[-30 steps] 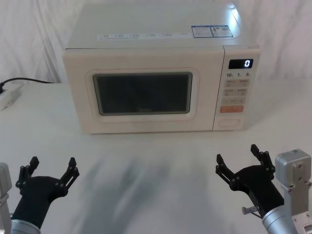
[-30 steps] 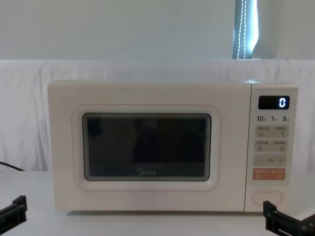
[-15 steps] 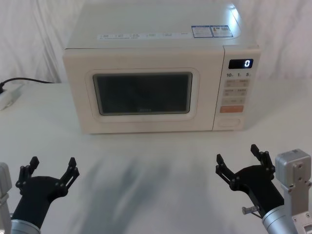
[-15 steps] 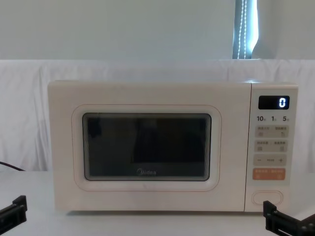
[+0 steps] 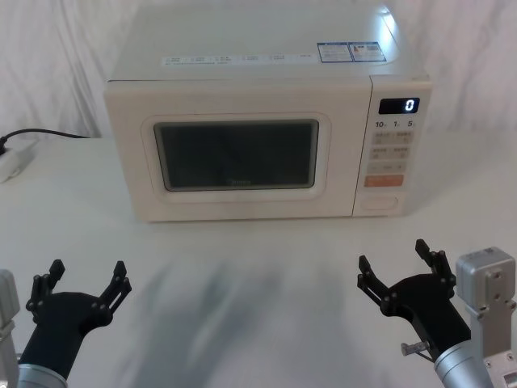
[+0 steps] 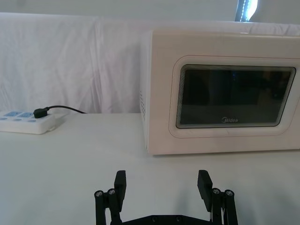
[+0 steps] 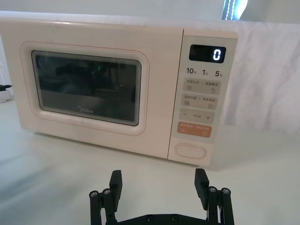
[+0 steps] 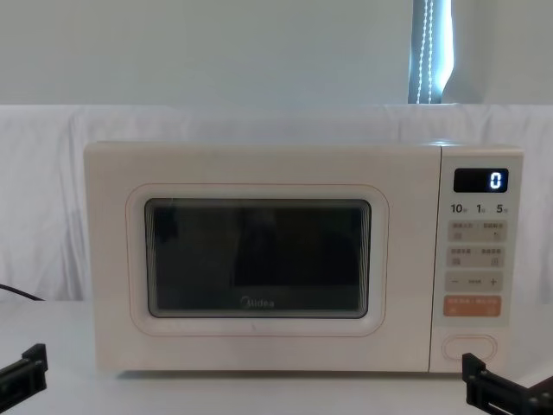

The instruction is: Press the button to open the microwave door with one hand; close the microwave door with the other hand.

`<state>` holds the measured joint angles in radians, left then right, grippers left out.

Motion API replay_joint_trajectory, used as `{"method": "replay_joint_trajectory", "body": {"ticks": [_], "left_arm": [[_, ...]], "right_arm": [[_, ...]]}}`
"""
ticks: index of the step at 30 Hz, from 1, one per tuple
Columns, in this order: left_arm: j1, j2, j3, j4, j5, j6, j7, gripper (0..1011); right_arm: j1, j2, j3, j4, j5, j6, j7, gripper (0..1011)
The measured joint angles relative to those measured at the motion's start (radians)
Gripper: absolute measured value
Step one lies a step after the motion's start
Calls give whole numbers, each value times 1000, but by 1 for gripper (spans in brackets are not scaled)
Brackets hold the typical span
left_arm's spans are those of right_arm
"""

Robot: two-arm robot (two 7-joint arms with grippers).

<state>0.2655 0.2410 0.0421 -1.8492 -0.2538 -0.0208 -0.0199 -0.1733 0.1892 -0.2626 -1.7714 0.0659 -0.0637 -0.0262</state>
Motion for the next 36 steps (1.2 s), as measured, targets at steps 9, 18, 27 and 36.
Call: {"method": "replay_joint_trajectory", "body": {"ticks": [9, 18, 27, 36], "left_arm": [[0, 0, 0, 0, 0, 0, 0, 1001], [0, 0, 0, 0, 0, 0, 0, 1001], [0, 0, 0, 0, 0, 0, 0, 1001], [0, 0, 0, 0, 0, 0, 0, 1001]], "right_arm": [[0, 0, 0, 0, 0, 0, 0, 968], [0, 0, 0, 0, 0, 0, 0, 759], [0, 0, 0, 0, 0, 0, 0, 492], [0, 0, 0, 0, 0, 0, 0, 191]]}}
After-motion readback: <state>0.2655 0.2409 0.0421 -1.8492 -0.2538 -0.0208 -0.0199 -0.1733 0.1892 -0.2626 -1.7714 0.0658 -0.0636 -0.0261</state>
